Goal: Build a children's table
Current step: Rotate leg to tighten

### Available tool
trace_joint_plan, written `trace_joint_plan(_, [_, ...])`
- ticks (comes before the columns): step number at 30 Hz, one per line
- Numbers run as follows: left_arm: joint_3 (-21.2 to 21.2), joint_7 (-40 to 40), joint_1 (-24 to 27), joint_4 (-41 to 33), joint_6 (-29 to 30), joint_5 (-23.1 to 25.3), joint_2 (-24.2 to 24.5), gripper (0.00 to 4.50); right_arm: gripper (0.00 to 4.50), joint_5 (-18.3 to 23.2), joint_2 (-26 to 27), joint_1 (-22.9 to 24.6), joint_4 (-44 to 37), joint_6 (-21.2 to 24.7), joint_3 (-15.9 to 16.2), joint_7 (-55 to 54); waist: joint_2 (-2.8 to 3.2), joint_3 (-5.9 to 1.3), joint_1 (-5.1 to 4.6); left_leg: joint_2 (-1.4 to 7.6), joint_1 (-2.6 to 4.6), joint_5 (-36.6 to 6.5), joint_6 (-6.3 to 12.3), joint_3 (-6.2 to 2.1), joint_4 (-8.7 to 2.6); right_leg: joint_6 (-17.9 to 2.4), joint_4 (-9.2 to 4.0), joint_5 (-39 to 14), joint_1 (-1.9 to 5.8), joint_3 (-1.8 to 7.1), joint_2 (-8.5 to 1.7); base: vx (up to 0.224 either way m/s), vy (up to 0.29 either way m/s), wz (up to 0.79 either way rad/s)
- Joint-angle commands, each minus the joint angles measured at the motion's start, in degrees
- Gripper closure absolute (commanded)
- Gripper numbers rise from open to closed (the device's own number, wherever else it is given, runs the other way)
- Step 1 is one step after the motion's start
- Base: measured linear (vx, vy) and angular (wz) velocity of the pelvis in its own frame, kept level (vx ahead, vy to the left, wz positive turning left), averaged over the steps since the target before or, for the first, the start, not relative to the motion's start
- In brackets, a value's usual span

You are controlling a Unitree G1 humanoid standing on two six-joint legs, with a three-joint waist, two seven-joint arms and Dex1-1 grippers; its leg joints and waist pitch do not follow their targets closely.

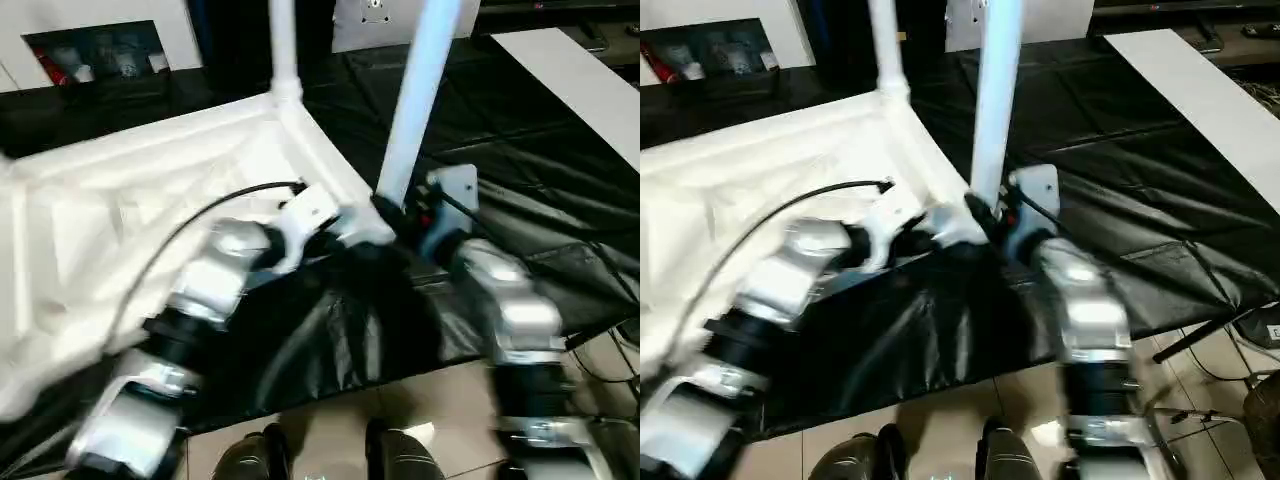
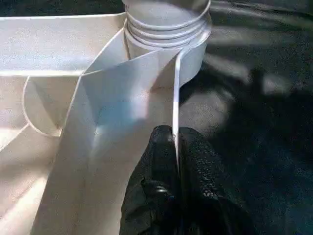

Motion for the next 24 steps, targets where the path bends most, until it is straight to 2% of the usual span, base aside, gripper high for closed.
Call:
trace_joint_plan(1, [-1.82,2.68,-1.32,-2.81,-0.14,-0.44,-3.21,4.5,2.57,2.13,3.73,0.52,1.77,1.77,5.48,2.36,-0.26,-3.57,0.06,5.98,2.9,-25.53,-2.68,-4.28,-5.49,-8.18,-4.28,-23.53,0.8,2.28,-3.8,0.0,0.0,0.0])
trace_joint_plan(2, [-2.56,2.18,-0.95,-3.6,0.07,-0.23,-3.14,4.5,2.22,2.05,3.57,0.61,1.84,0.05,5.68,2.49,-0.24,-3.64,0.13,6.04,2.82,-24.85,-2.39,-4.24,-5.52,-8.38,-4.15,-22.17,0.93,2.29,-3.82,0.0,0.0,0.0])
trace_joint_plan(4, [-3.07,0.73,-0.53,-3.84,-1.1,-0.11,-1.67,4.5,1.85,2.75,2.27,1.13,1.84,-0.96,5.31,4.56,-0.26,-4.0,0.24,5.99,2.47,-20.52,-0.72,-3.84,-5.33,-10.14,-3.48,-14.77,1.52,2.27,-3.66,0.0,0.0,0.0])
trace_joint_plan(6, [-3.02,-0.47,0.09,-4.24,-1.42,-0.34,0.16,4.5,1.8,2.91,0.47,1.98,1.67,-2.21,4.83,6.61,-0.23,-4.3,0.41,5.89,2.33,-18.02,1.19,-3.58,-4.99,-11.65,-3.24,-11.22,2.0,2.18,-3.81,0.0,0.0,0.0])
trace_joint_plan(7, [-2.81,-0.46,0.46,-4.51,-0.94,-0.09,0.91,4.5,1.65,2.78,-0.33,2.41,1.32,-2.88,4.54,7.3,-0.25,-4.36,0.54,5.97,2.31,-16.66,2.28,-3.48,-4.75,-12.38,-3.13,-10.26,2.14,2.26,-4.01,0.0,0.0,0.0])
trace_joint_plan(8, [-2.65,-0.93,0.84,-4.65,-0.92,-0.03,1.77,4.5,1.65,2.75,-1.22,2.7,1.15,-3.24,4.08,7.9,-0.02,-4.41,0.62,5.95,2.27,-15.94,2.67,-3.45,-4.66,-12.77,-3.11,-9.97,2.22,2.25,-4.02,0.0,0.0,0.0])
trace_joint_plan(11, [-2.81,-4.67,2.47,-5.0,-3.36,-0.13,5.55,4.5,1.33,4.53,-5.16,3.07,1.03,-4.57,2.03,12.29,-0.37,-4.65,0.79,5.81,1.95,-12.91,4.62,-3.41,-4.28,-13.93,-2.81,-8.52,2.88,2.04,-4.02,0.0,0.0,0.0])
trace_joint_plan(13, [-3.11,-8.53,3.55,-4.56,-6.81,-0.71,8.83,4.5,1.23,5.58,-9.86,3.61,0.93,-6.9,2.06,18.94,-0.36,-4.75,0.86,5.84,1.94,-11.0,6.06,-3.32,-3.9,-14.97,-2.51,-6.73,2.97,1.92,-3.98,0.0,0.0,0.0])
trace_joint_plan(15, [-3.26,-10.19,3.82,-4.2,-9.13,-1.11,9.86,4.5,1.23,6.05,-11.51,3.72,0.93,-7.03,2.18,21.57,-0.17,-4.87,0.86,5.92,2.0,-9.55,6.49,-3.23,-3.8,-15.76,-2.19,-5.4,2.99,1.85,-3.9,0.0,0.0,0.0])
trace_joint_plan(16, [-3.42,-13.54,4.33,-3.49,-13.24,-2.47,11.58,4.5,1.23,6.72,-15.19,3.86,1.38,-8.32,2.9,27.91,-0.37,-5.02,0.98,5.87,2.05,-8.75,7.33,-3.2,-3.57,-16.53,-2.1,-4.52,3.21,1.59,-3.82,0.0,0.0,0.0])
trace_joint_plan(18, [-3.66,-16.93,4.76,-3.18,-16.08,-3.98,12.77,4.5,1.23,7.23,-18.02,3.8,2.03,-9.38,3.61,32.94,-0.37,-4.99,1.09,6.01,2.16,-8.63,7.71,-3.07,-3.5,-17.05,-1.97,-4.34,3.23,1.47,-3.82,0.0,0.0,0.0])
trace_joint_plan(19, [-4.36,-20.74,4.99,-2.61,-19.45,-5.28,14.23,4.5,1.23,8.26,-20.61,3.68,2.51,-10.14,4.5,37.94,-0.19,-4.92,1.24,6.25,2.23,-8.5,7.52,-3.16,-3.54,-17.41,-1.86,-4.68,3.18,1.42,-3.91,0.0,0.0,0.0])
trace_joint_plan(20, [-4.36,-20.74,4.99,-2.61,-19.45,-5.28,14.23,4.5,1.23,8.26,-20.61,3.68,2.51,-10.14,4.5,37.94,-0.16,-4.96,1.33,6.18,2.34,-8.89,7.63,-3.16,-3.48,-17.45,-1.98,-5.27,3.15,1.29,-3.82,0.0,0.0,0.0])
trace_joint_plan(21, [-4.91,-22.89,5.05,-2.12,-21.68,-5.8,15.12,4.5,1.23,9.1,-21.87,3.59,2.83,-10.6,4.96,40.61,-0.01,-4.89,1.64,6.36,2.51,-9.31,7.27,-3.05,-3.52,-17.53,-1.94,-5.94,3.06,1.25,-3.76,0.0,0.0,0.0])
trace_joint_plan(23, [-6.13,-27.41,4.9,-0.98,-24.83,-6.44,16.9,4.5,1.23,10.56,-24.04,3.09,3.66,-11.17,5.68,45.9,-0.08,-4.94,2.36,6.66,2.77,-9.96,6.45,-2.86,-3.53,-17.71,-1.8,-7.12,2.82,1.11,-3.63,0.0,0.0,0.0])
trace_joint_plan(24, [-6.39,-28.93,4.8,-0.77,-24.92,-6.77,17.4,4.5,1.23,11.02,-24.69,2.9,3.88,-11.26,5.92,47.79,-0.05,-4.94,2.53,6.69,2.86,-10.4,6.19,-2.82,-3.54,-17.77,-1.79,-7.52,2.75,1.1,-3.6,0.0,0.0,0.0])
